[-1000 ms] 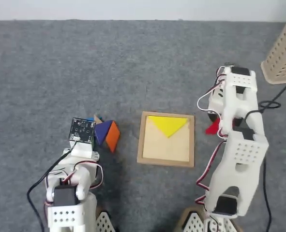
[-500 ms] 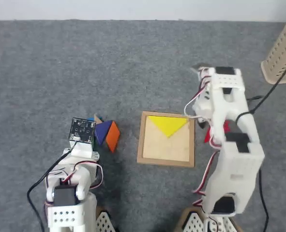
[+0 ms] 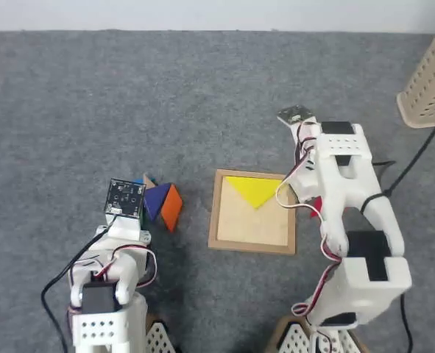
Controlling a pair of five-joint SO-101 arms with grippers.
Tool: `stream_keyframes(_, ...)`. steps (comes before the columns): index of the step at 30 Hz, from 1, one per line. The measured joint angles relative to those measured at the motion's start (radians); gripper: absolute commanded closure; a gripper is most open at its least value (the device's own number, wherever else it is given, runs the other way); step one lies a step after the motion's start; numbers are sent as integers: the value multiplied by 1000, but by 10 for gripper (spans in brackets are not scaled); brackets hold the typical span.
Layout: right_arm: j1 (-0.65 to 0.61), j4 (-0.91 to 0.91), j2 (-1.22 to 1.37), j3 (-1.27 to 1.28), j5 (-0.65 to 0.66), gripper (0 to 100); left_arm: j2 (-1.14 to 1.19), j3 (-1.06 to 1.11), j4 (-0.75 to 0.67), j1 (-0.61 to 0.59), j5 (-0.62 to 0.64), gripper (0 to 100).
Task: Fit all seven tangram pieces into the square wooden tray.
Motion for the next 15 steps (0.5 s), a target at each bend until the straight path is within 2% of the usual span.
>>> stream_keyframes(6,-3,-66,0,60,0,802,0,0,0,0,0,988)
stream_keyframes(9,0,-78,0,61,0,759,0,0,0,2,0,988)
stream_keyframes(12,0,-80,0,44,-68,699,0,0,0,2,0,988)
stream_keyframes(15,17,-80,0,2,-144,694,0,0,0,0,0,988)
